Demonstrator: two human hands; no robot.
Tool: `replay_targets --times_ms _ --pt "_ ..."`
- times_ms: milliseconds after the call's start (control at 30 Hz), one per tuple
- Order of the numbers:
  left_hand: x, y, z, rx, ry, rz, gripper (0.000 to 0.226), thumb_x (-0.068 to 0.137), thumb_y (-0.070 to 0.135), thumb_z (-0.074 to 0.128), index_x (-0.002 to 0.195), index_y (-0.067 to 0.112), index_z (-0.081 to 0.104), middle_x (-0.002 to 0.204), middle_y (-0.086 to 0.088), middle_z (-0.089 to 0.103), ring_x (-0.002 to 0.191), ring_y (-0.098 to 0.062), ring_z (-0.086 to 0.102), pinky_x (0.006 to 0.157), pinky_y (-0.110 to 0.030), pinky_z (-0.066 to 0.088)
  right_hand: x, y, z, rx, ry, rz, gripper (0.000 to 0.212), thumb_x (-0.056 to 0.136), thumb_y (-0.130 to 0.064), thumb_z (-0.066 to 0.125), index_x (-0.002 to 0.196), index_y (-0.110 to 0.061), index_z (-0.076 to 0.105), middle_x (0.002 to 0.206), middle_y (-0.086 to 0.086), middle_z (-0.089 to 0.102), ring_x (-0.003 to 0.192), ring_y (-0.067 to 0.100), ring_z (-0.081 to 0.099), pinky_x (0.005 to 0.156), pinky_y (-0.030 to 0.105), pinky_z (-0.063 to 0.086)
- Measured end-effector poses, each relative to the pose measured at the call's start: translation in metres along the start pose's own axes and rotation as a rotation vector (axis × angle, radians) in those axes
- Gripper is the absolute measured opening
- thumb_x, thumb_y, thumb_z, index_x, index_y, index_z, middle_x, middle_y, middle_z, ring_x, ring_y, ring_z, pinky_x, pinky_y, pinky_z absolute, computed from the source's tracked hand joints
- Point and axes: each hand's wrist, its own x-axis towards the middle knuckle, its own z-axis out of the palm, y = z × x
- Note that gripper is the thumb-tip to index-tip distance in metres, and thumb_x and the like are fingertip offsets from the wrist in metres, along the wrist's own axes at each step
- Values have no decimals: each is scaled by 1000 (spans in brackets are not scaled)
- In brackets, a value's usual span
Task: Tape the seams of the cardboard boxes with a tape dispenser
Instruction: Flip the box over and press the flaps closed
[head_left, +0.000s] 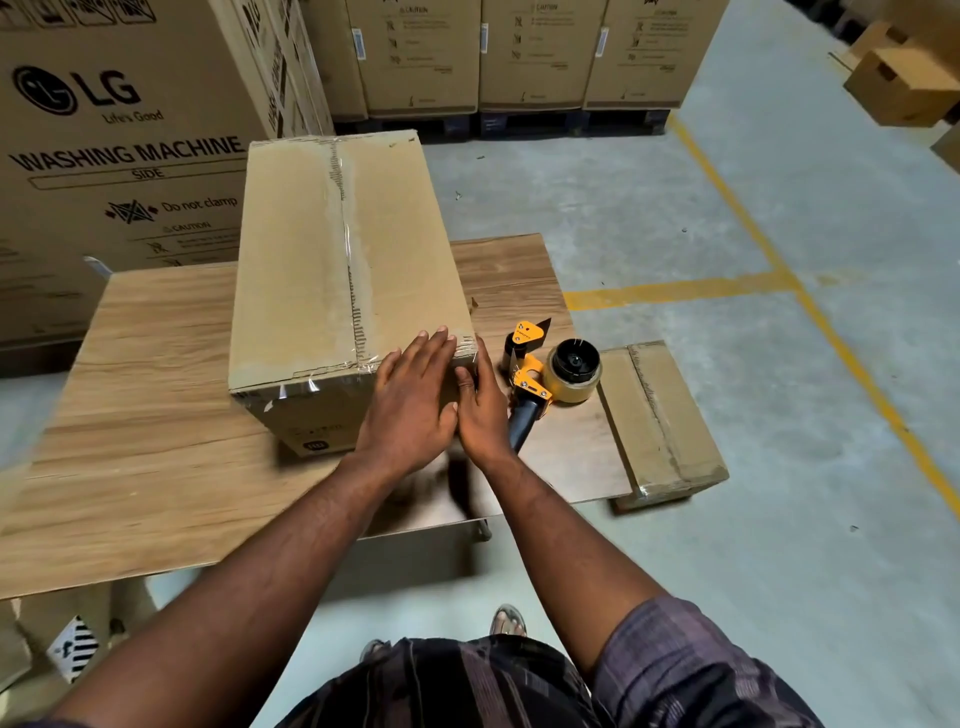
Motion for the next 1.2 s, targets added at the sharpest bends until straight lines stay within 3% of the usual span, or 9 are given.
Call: replay_targets --times_ms 100,200,400,500,667,767,867,1067,1200 --pt "2 -2 -1 -51 37 0 75 88 40 57 155 22 30 164 4 25 151 -16 21 121 -42 16 0 -1 -6 -21 -23 5 58 106 -19 53 160 -19 31 144 -11 52 127 -6 45 105 13 34" --pt "6 -5 -5 -109 89 -1 61 92 45 52 148 25 44 157 5 40 143 -16 35 115 -43 25 3 3 -20 -66 -139 -9 63 104 -16 56 160 -14 28 154 -5 45 136 -1 40 108 10 32" --pt "32 -11 -19 -189 142 -52 32 98 47 52 118 28 67 122 5 62 114 -22 54 94 -41 39 10 -37 -48 178 -89 -19 70 98 -59 48 155 -21 40 161 -4 37 149 8 32 121 28 29" --pt "38 -14 -16 -143 158 -44 24 95 46 57 110 28 65 114 3 60 107 -22 52 86 -38 38 22 -54 -48 -59 -175 -172 42 108 -22 50 148 -11 51 160 2 40 143 -4 33 114 10 27" --pt "32 -23 -5 -86 215 51 26 93 40 63 116 28 63 114 2 60 103 -26 54 83 -40 39 28 -36 -45 -370 -267 -403 44 105 -11 50 149 -8 51 160 4 40 148 10 35 122 24 29" --pt "29 -26 -4 -57 202 99 34 89 30 70 122 27 61 121 3 60 107 -26 55 84 -41 40 26 -34 -51 -425 -279 -450 55 99 0 44 153 -8 45 163 6 35 150 15 34 119 20 29" --pt "26 -32 -6 -81 121 110 54 80 20 78 129 29 58 131 5 57 115 -25 52 90 -43 41 21 -29 -56 -475 -321 -454 90 74 24 39 157 -10 37 167 4 26 153 13 25 119 19 27" --pt "26 -45 -23 -235 208 98 27 88 42 70 111 27 69 109 4 61 104 -20 54 88 -39 44 30 -46 -54 -536 -310 -552 45 99 -11 58 143 -3 56 155 14 47 151 32 31 122 42 28" --pt "18 -60 -27 -178 217 34 21 90 41 67 106 27 70 92 2 58 92 -22 54 80 -40 49 31 -50 -40 -605 -319 -603 43 91 9 51 130 -2 66 143 14 60 141 36 48 116 53 38"
